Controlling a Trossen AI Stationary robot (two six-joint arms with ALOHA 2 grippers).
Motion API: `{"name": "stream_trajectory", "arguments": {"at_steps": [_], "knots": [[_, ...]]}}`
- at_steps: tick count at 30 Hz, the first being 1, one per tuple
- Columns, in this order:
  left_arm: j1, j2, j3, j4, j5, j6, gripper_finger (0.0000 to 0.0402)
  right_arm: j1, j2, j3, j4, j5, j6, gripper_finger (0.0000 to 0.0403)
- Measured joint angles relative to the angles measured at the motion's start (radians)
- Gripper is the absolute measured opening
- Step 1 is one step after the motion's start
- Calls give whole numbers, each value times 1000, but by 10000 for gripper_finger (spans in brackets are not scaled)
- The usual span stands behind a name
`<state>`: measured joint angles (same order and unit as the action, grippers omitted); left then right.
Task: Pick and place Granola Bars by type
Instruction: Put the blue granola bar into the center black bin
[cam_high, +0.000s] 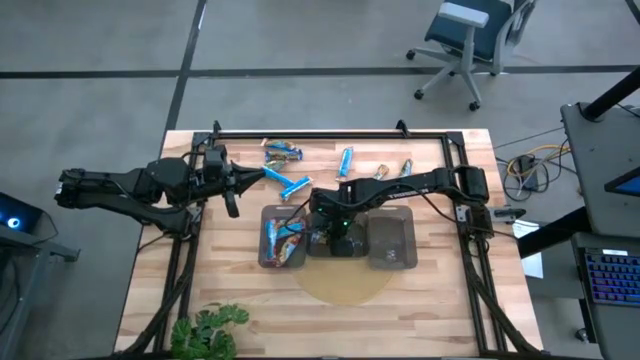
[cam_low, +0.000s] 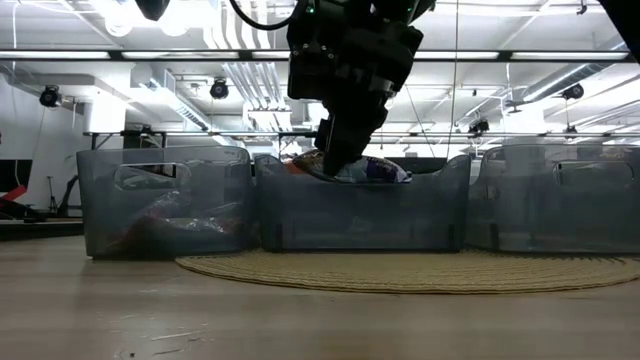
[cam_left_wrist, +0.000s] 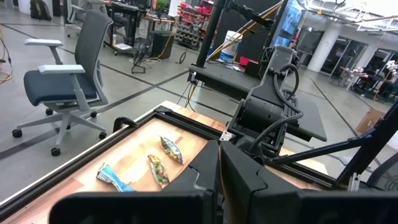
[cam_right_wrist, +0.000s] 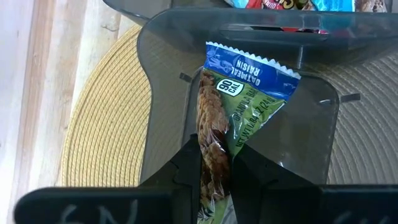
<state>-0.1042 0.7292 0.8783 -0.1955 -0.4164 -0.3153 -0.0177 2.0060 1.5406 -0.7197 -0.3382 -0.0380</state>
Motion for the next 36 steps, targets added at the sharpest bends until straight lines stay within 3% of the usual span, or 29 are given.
{"name": "stream_trajectory", "arguments": {"at_steps": [27,36], "knots": [[0,0,0,0,0,1,0,-1,0,-1,0,0,24,55],[0,0,0,0,0,1,0,-10,0,-2,-7,5,61,132]]}}
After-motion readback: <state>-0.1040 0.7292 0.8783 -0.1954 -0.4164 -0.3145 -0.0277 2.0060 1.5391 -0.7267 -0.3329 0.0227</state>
